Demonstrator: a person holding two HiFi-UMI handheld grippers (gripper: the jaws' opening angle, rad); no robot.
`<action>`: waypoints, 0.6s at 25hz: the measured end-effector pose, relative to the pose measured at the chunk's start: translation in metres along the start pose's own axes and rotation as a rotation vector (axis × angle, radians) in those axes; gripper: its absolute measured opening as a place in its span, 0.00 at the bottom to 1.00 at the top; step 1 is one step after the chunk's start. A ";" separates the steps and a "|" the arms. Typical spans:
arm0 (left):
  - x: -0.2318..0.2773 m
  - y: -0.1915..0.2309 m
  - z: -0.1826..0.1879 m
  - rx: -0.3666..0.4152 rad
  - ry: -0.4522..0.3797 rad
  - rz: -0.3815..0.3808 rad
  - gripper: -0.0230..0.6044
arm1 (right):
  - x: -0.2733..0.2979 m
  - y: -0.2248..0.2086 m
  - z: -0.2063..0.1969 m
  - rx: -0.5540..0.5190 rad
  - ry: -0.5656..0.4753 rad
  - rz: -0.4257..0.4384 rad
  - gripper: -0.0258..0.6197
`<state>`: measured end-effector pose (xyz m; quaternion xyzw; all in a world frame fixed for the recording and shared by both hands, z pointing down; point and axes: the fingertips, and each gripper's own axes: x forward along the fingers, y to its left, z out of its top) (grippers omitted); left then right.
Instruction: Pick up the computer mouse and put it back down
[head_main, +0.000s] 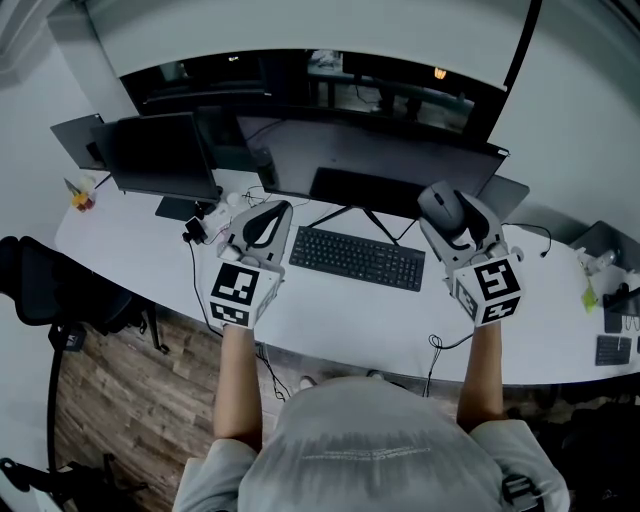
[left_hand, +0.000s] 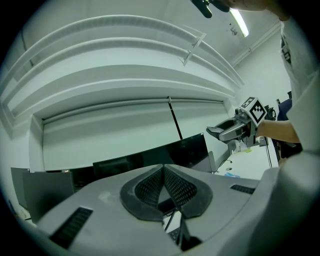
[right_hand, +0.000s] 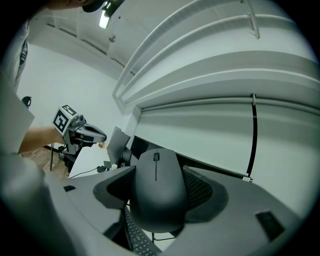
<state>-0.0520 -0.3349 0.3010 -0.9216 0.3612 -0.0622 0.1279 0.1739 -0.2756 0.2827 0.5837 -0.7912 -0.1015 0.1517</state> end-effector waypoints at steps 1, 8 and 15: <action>-0.001 0.000 -0.001 -0.001 0.001 0.001 0.06 | 0.000 0.001 0.000 0.000 0.001 0.000 0.49; -0.006 0.000 -0.004 -0.005 0.007 0.001 0.06 | 0.000 0.006 -0.001 -0.001 0.008 0.005 0.49; -0.011 0.004 -0.008 -0.020 0.013 0.003 0.06 | 0.001 0.014 0.002 0.000 0.008 0.011 0.49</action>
